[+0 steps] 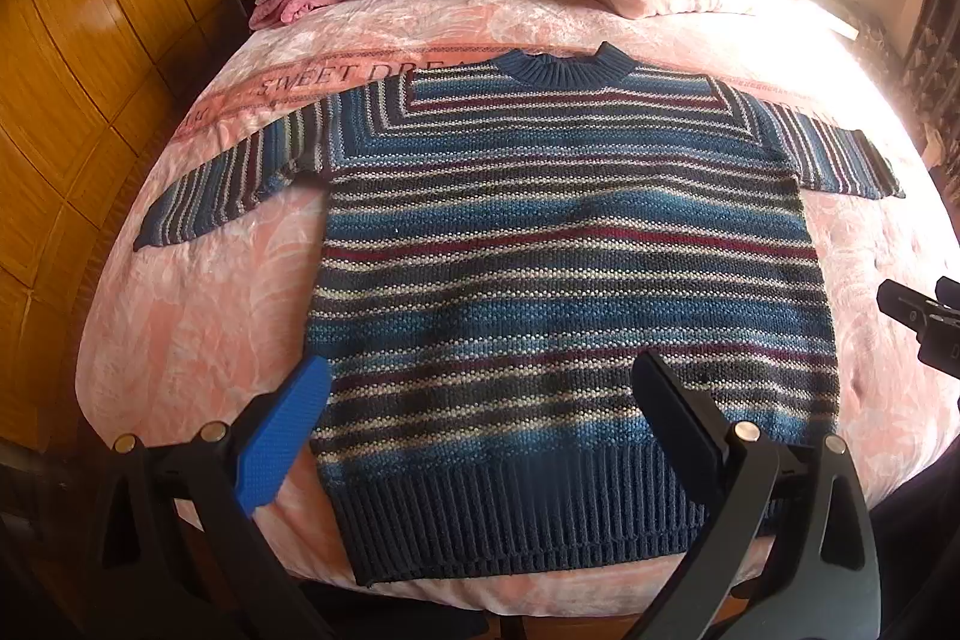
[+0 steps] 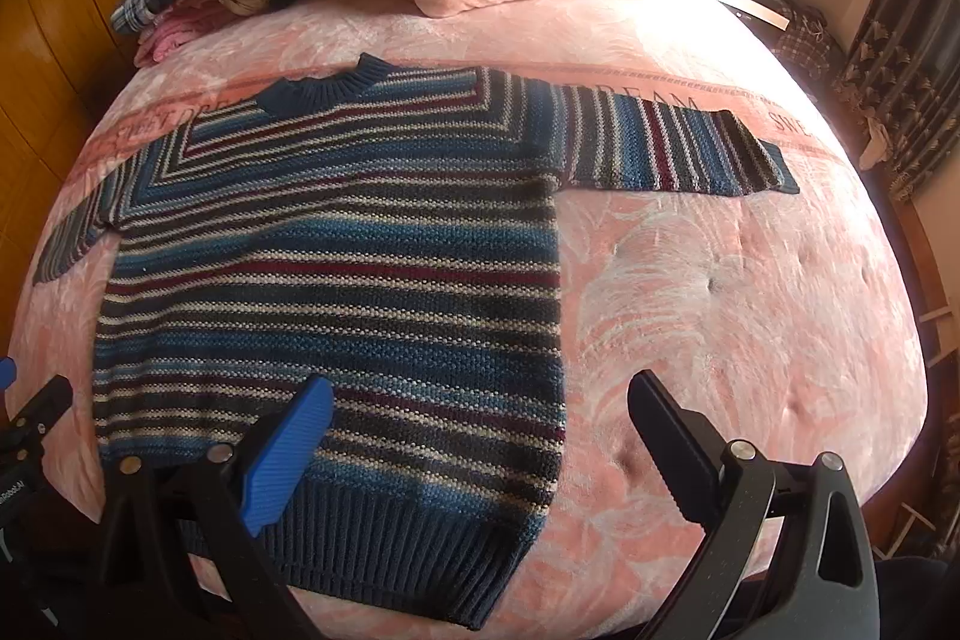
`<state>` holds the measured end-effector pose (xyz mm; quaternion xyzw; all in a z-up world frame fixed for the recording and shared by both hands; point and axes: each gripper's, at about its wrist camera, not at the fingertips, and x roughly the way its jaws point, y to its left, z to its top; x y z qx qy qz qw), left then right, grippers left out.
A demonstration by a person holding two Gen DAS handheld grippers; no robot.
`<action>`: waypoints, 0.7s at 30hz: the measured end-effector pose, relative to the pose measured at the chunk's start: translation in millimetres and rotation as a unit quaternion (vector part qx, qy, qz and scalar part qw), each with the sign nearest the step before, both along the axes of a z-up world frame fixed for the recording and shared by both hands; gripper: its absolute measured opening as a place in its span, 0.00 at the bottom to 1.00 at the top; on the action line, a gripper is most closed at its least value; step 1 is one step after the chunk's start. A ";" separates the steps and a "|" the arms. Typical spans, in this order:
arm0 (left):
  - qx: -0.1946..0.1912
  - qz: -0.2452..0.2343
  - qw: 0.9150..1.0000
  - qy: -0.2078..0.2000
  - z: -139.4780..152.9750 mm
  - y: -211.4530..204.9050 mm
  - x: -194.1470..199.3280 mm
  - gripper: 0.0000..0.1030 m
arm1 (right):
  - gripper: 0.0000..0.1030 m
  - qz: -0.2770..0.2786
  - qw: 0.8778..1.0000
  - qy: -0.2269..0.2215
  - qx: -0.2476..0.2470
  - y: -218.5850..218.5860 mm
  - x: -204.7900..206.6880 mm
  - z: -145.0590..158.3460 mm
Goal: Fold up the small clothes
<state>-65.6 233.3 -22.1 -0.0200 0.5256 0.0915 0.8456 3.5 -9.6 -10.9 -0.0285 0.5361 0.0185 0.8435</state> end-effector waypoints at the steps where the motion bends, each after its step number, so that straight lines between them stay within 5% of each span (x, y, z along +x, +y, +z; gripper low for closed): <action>1: 0.000 0.001 1.000 -0.001 0.2 0.0 0.1 0.96 | 0.96 0.000 1.000 0.000 0.000 0.0 0.0 0.1; 21: -0.001 0.002 1.000 -0.003 2.1 1.1 0.2 0.97 | 0.96 0.000 1.000 -0.004 -0.004 -0.8 -0.3 1.5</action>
